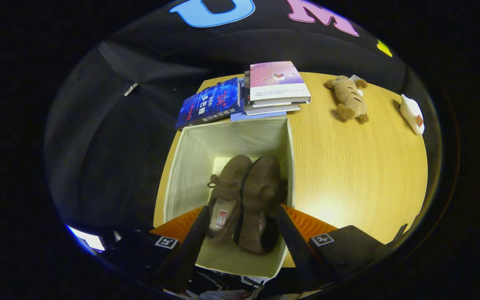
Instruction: Open the storage box then place both shoes into the box .Put the left shoe in first, then the right shoe, with the right side of both shoes facing outward in a uniform manner.
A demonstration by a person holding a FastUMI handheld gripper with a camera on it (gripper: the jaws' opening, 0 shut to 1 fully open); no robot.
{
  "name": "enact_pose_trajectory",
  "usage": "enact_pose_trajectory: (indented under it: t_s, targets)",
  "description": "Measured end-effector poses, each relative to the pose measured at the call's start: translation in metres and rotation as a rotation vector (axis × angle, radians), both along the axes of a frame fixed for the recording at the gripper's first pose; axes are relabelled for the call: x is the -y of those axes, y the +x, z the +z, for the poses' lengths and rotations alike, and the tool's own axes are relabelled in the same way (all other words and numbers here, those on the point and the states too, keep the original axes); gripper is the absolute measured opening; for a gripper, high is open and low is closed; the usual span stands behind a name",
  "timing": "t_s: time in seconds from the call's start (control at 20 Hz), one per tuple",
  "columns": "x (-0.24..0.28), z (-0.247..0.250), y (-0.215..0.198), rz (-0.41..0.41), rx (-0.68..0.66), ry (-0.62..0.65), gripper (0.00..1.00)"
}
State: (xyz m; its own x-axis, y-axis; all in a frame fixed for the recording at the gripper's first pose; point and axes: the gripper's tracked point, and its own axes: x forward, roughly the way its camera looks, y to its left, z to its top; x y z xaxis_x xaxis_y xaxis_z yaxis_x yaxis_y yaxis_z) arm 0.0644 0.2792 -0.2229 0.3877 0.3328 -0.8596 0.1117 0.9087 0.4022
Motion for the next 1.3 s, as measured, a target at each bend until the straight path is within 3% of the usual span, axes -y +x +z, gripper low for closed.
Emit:
enact_pose_trajectory:
  t_s: [0.4, 0.65, 0.95, 1.3]
  targets:
    - [0.021, 0.029, -0.007, -0.001, 0.121, 0.038, 0.99]
    - [0.074, 0.054, -0.020, -0.033, 0.257, 0.008, 0.99]
    - [0.176, 0.100, -0.026, -0.153, 0.485, -0.110, 0.99]
    - [0.281, 0.164, -0.029, -0.252, 0.775, -0.368, 0.99]
